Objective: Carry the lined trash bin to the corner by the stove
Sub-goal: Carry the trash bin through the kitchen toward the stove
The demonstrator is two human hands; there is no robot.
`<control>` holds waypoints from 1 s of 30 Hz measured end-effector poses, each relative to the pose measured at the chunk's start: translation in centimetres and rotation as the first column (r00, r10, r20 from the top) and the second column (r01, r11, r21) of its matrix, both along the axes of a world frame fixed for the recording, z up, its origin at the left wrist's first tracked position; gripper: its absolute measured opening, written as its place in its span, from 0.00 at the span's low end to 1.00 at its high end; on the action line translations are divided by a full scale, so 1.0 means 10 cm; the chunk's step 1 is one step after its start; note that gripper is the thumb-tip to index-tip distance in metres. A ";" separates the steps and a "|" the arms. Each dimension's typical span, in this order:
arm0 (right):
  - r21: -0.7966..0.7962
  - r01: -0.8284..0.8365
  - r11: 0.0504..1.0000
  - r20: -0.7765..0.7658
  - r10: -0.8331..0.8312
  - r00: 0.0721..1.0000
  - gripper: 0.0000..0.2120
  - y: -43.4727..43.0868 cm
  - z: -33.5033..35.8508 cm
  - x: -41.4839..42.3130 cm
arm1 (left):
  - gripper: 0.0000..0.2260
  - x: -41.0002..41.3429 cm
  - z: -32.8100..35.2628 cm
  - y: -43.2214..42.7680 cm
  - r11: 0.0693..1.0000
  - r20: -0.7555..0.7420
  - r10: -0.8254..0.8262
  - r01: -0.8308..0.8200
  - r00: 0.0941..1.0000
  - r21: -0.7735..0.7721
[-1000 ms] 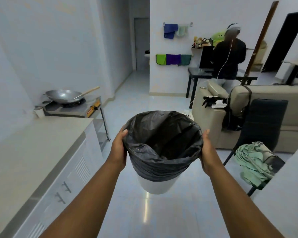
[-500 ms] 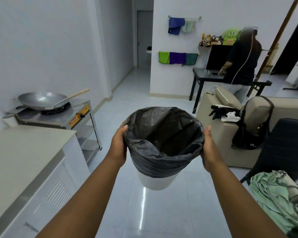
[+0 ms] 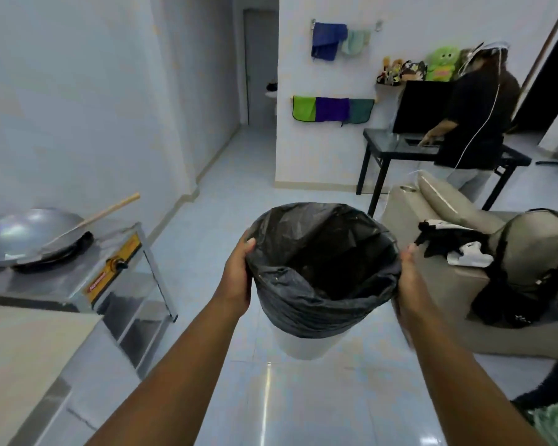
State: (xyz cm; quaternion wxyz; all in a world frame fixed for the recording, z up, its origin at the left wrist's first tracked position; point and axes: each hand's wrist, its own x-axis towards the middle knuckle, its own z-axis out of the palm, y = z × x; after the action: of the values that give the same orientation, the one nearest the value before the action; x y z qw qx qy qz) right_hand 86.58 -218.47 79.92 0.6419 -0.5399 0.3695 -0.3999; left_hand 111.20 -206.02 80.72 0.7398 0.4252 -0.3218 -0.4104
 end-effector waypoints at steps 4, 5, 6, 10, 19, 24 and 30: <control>0.013 -0.011 1.000 -0.007 0.011 1.000 0.43 -0.80 -0.08 0.39 | 0.23 0.39 -0.10 -0.75 1.000 -0.005 0.010 -0.010 1.000 0.004; 0.011 -0.014 1.000 -0.014 0.014 1.000 0.45 -1.01 -0.10 0.48 | 0.22 0.48 -0.14 -0.96 1.000 -0.009 0.018 -0.018 1.000 0.008; 0.010 -0.014 1.000 -0.029 0.014 0.999 0.47 -1.23 -0.11 0.58 | 0.22 0.56 -0.16 -1.16 1.000 -0.011 0.030 -0.029 1.000 0.011; 0.005 0.003 1.000 -0.064 -0.003 0.998 0.43 -2.10 -0.10 0.98 | 0.23 0.88 -0.16 -1.96 0.997 -0.010 0.071 -0.071 0.997 0.023; 0.020 -0.148 0.989 -0.082 0.149 0.985 0.41 -3.76 0.05 1.90 | 0.21 1.68 -0.09 -3.50 0.986 -0.039 0.168 -0.167 0.985 0.012; 0.007 -0.179 0.984 -0.067 0.179 0.982 0.34 -4.67 0.04 2.66 | 0.21 2.41 -0.18 -4.38 0.977 -0.061 0.214 -0.213 0.975 0.029; -0.050 -0.192 0.980 -0.079 0.188 0.979 0.31 -5.71 -0.03 3.78 | 0.21 3.53 -0.26 -5.42 0.973 -0.066 0.228 -0.229 0.971 -0.010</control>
State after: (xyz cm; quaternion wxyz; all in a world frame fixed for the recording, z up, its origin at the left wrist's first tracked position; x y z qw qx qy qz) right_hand 124.39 -275.60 79.58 0.6475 -0.6052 0.3281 -0.3269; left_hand 146.52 -260.20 78.08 0.7959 0.4392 -0.2503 -0.3332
